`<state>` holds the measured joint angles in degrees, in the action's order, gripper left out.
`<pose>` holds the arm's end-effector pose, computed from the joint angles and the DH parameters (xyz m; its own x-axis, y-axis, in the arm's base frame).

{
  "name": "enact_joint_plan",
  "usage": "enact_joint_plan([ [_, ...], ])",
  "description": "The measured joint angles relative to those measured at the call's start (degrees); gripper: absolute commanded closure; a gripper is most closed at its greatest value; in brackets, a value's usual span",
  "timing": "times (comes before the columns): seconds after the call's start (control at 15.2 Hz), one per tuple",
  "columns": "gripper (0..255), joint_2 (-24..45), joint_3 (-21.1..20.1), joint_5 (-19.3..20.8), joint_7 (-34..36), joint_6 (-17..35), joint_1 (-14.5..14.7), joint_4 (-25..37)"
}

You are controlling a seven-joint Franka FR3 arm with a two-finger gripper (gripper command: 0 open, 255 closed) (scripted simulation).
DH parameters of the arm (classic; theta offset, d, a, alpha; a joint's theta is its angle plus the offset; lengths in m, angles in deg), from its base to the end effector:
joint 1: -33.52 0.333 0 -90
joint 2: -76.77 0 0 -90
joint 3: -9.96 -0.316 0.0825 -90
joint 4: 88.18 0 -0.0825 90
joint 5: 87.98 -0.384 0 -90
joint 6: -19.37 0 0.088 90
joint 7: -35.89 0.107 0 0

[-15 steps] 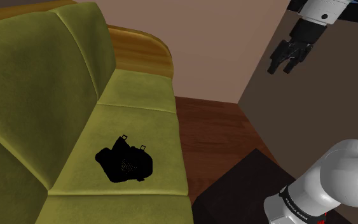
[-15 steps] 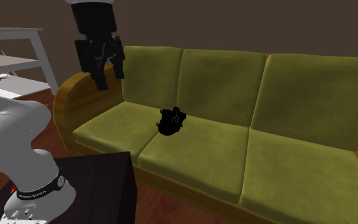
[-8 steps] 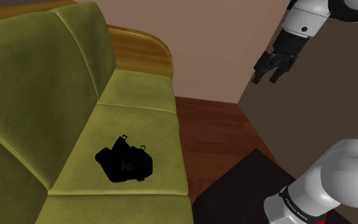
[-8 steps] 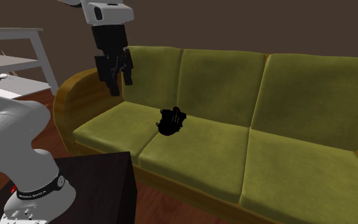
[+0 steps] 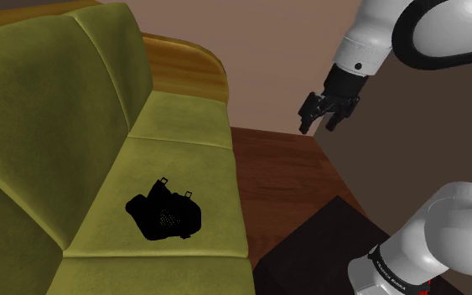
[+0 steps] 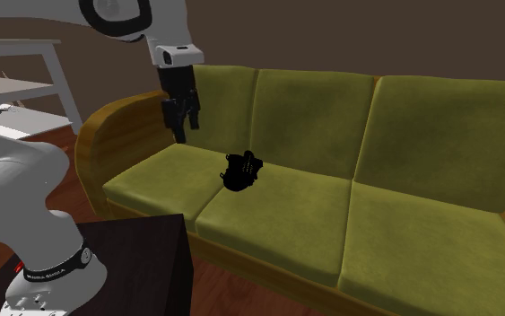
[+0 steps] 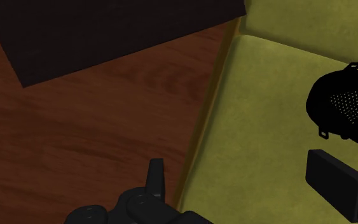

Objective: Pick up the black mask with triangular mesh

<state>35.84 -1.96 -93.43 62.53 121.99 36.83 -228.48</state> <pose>0.3282 0.1088 0.5365 0.9635 -0.2605 0.0612 -0.2619 -0.9650 0.0163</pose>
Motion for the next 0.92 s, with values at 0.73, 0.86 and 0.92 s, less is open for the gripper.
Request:
enact_joint_plan([
  [0.73, 0, 15.45, -13.25, -3.33, 15.04, 14.05, 1.63, 1.60],
  [0.86, 0, 18.71, -15.62, -2.93, 18.04, 16.27, 1.61, 2.56],
  [0.92, 0, 21.06, -16.88, -2.29, 19.67, 17.54, 1.34, 3.62],
])
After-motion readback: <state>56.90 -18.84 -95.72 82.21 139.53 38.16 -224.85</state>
